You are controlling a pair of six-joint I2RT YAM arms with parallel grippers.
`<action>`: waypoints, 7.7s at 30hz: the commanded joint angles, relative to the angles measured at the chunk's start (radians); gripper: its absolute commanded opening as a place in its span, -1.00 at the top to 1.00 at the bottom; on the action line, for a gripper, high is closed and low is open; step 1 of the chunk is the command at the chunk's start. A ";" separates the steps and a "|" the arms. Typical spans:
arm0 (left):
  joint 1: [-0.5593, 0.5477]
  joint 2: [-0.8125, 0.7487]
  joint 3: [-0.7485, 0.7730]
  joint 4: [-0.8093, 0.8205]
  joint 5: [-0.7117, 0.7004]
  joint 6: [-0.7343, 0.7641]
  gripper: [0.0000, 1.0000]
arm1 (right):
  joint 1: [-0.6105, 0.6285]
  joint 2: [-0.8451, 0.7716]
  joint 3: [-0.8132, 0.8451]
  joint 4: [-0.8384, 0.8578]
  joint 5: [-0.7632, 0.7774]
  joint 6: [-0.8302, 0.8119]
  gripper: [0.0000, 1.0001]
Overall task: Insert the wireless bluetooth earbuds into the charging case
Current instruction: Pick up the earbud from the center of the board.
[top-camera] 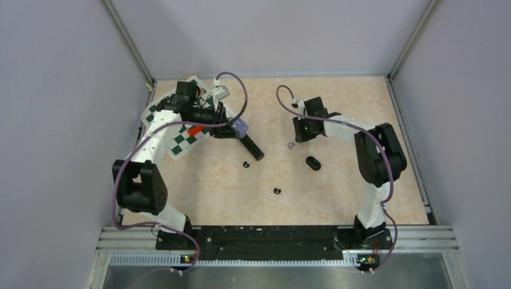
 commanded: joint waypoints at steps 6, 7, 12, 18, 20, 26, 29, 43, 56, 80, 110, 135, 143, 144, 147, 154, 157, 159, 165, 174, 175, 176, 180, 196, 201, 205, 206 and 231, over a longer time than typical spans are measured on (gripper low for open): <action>-0.002 -0.083 -0.023 0.057 0.029 -0.006 1.00 | 0.094 0.009 0.059 -0.082 0.034 -0.107 0.54; -0.002 -0.084 -0.023 0.056 0.030 -0.007 1.00 | 0.095 0.007 0.061 -0.088 0.035 -0.114 0.55; -0.002 -0.085 -0.025 0.058 0.030 -0.005 1.00 | 0.098 -0.014 0.062 -0.111 -0.004 -0.141 0.58; -0.002 -0.084 -0.028 0.061 0.028 -0.004 1.00 | 0.124 -0.002 0.061 -0.110 -0.097 -0.116 0.58; -0.002 -0.082 -0.029 0.064 0.025 -0.005 1.00 | 0.135 0.006 0.056 -0.098 -0.111 -0.110 0.58; -0.002 -0.074 -0.028 0.065 0.024 -0.004 1.00 | 0.160 0.010 0.062 -0.104 -0.141 -0.109 0.58; -0.002 -0.076 -0.029 0.063 0.024 -0.003 1.00 | 0.164 0.007 0.066 -0.115 -0.168 -0.110 0.58; -0.001 -0.085 -0.031 0.061 0.018 0.003 1.00 | 0.184 -0.035 0.105 -0.161 -0.266 -0.136 0.59; -0.002 -0.081 -0.027 0.060 0.006 0.006 1.00 | 0.072 0.140 0.293 -0.193 -0.340 -0.106 0.53; -0.002 -0.087 -0.031 0.058 0.007 0.013 1.00 | 0.091 0.191 0.255 -0.273 -0.380 -0.132 0.63; -0.002 -0.098 -0.032 0.053 0.016 0.020 1.00 | 0.032 0.265 0.279 -0.367 -0.605 -0.115 0.61; -0.002 -0.102 -0.035 0.053 0.014 0.026 1.00 | -0.025 0.263 0.262 -0.367 -0.709 -0.044 0.55; -0.002 -0.109 -0.038 0.051 0.017 0.030 1.00 | -0.047 0.199 0.219 -0.340 -0.613 -0.008 0.62; -0.002 -0.109 -0.037 0.051 0.016 0.030 1.00 | -0.046 0.196 0.208 -0.337 -0.612 0.018 0.64; -0.002 -0.109 -0.038 0.051 0.018 0.031 1.00 | -0.046 0.193 0.183 -0.333 -0.603 0.030 0.65; -0.002 -0.112 -0.039 0.051 0.016 0.031 1.00 | -0.045 0.193 0.161 -0.309 -0.584 0.049 0.67; -0.002 -0.112 -0.039 0.051 0.016 0.033 1.00 | -0.045 0.200 0.160 -0.302 -0.584 0.053 0.67; -0.002 -0.112 -0.040 0.051 0.015 0.033 1.00 | -0.042 0.205 0.161 -0.302 -0.587 0.056 0.66; -0.002 -0.112 -0.040 0.049 0.013 0.035 1.00 | -0.027 0.218 0.162 -0.302 -0.593 0.053 0.64; -0.002 -0.114 -0.040 0.050 0.010 0.037 1.00 | -0.011 0.229 0.170 -0.302 -0.598 0.047 0.63; -0.002 -0.115 -0.039 0.049 0.010 0.036 1.00 | -0.010 0.231 0.171 -0.302 -0.599 0.047 0.63; -0.002 -0.116 -0.039 0.050 0.010 0.036 1.00 | -0.008 0.233 0.171 -0.302 -0.600 0.048 0.63; -0.002 -0.117 -0.039 0.049 0.010 0.037 1.00 | 0.000 0.234 0.173 -0.302 -0.602 0.046 0.63; -0.002 -0.118 -0.038 0.049 0.012 0.034 1.00 | 0.002 0.248 0.181 -0.292 -0.631 0.055 0.59; -0.002 -0.121 -0.039 0.049 0.011 0.035 1.00 | 0.002 0.255 0.182 -0.289 -0.646 0.060 0.57; -0.002 -0.121 -0.038 0.048 0.012 0.036 1.00 | 0.003 0.266 0.181 -0.283 -0.653 0.065 0.57; -0.002 -0.121 -0.038 0.047 0.012 0.037 1.00 | 0.004 0.268 0.181 -0.284 -0.653 0.064 0.56; -0.002 -0.128 -0.040 0.045 0.011 0.044 1.00 | 0.048 0.227 0.185 -0.279 -0.544 0.077 0.72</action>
